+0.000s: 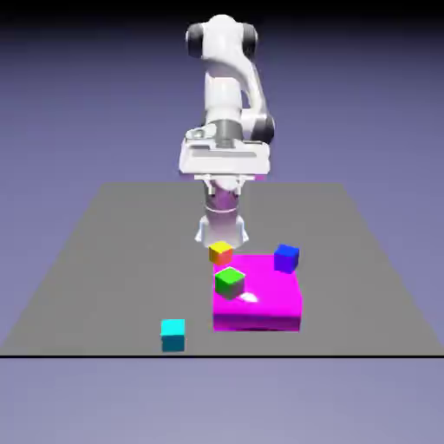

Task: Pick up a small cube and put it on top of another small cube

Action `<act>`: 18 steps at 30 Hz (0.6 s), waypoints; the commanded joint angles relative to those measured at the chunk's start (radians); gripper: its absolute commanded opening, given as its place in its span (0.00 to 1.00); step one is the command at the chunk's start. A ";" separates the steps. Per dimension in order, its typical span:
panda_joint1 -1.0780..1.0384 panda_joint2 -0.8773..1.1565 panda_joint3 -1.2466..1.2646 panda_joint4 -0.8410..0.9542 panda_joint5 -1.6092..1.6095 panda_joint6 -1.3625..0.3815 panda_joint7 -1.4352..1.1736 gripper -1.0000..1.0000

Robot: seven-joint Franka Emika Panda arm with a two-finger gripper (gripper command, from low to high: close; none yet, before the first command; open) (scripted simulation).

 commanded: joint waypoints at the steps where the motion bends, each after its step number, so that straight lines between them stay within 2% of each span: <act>1: -0.005 0.036 -0.002 0.014 0.026 -0.001 -0.033 0.50; 18: -0.087 0.652 -0.044 0.251 0.467 -0.017 -0.586 0.50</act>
